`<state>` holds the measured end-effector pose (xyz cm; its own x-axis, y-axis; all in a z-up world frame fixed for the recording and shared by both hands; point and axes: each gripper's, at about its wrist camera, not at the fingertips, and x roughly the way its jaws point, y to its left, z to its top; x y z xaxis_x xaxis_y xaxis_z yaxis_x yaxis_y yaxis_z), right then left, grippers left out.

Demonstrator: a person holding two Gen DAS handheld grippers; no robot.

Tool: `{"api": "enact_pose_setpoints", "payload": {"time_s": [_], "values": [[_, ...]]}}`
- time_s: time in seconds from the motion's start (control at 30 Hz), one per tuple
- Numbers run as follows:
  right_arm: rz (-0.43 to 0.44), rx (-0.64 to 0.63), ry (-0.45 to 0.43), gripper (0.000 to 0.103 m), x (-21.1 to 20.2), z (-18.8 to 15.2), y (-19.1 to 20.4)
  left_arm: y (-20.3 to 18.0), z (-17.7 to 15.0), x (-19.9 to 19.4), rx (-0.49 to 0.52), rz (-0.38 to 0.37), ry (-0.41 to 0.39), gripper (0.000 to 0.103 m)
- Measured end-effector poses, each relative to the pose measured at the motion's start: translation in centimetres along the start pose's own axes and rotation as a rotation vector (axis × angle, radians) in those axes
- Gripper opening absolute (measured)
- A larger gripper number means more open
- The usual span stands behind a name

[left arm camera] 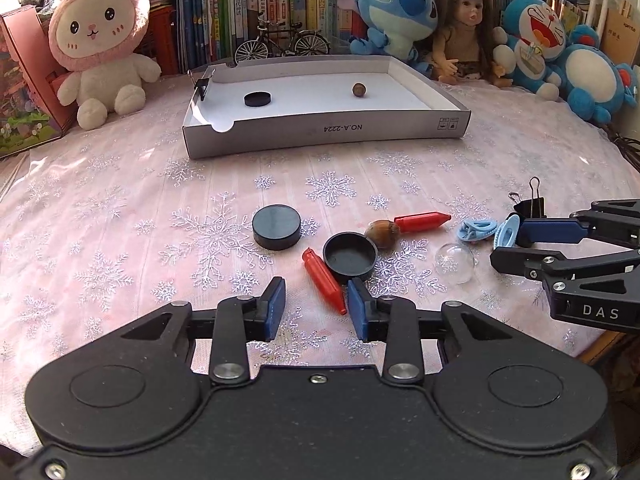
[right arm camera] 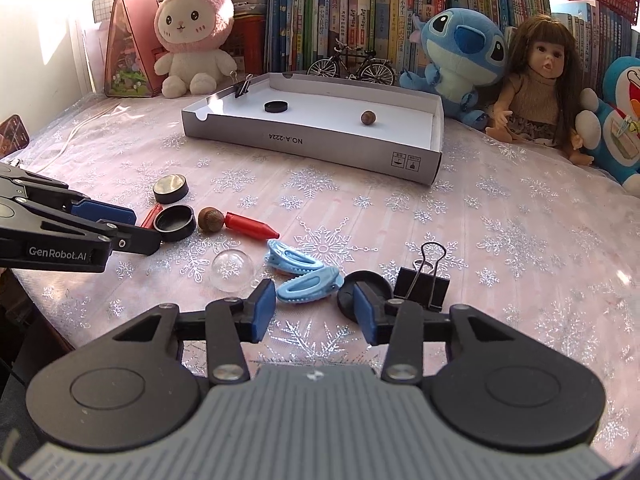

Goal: Organize rigid objects
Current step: 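Grasp the black open cup with the right gripper while the left gripper grasps a red crayon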

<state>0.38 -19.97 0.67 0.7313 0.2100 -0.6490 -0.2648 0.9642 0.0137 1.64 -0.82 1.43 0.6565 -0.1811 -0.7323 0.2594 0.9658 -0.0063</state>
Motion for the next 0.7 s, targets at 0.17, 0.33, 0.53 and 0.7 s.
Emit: {"api": "enact_pose_setpoints", "payload": {"time_s": [0.17, 0.33, 0.53, 0.7], "values": [[-0.023, 0.027, -0.019, 0.058, -1.2, -0.3, -0.9, 0.9, -0.3, -0.1, -0.008, 0.033, -0.007, 0.033], [-0.057, 0.049, -0.018, 0.059, -1.8, -0.6, -1.9, 1.8, -0.1, 0.1, -0.028, 0.056, -0.011, 0.033], [-0.079, 0.059, 0.001, 0.054, -1.5, -0.9, -2.4, 2.9, -0.1, 0.1, -0.022, 0.106, -0.009, 0.034], [-0.067, 0.060, 0.000, 0.051, -0.9, -0.8, -2.1, 3.8, -0.2, -0.1, -0.024, 0.139, -0.009, 0.034]]}}
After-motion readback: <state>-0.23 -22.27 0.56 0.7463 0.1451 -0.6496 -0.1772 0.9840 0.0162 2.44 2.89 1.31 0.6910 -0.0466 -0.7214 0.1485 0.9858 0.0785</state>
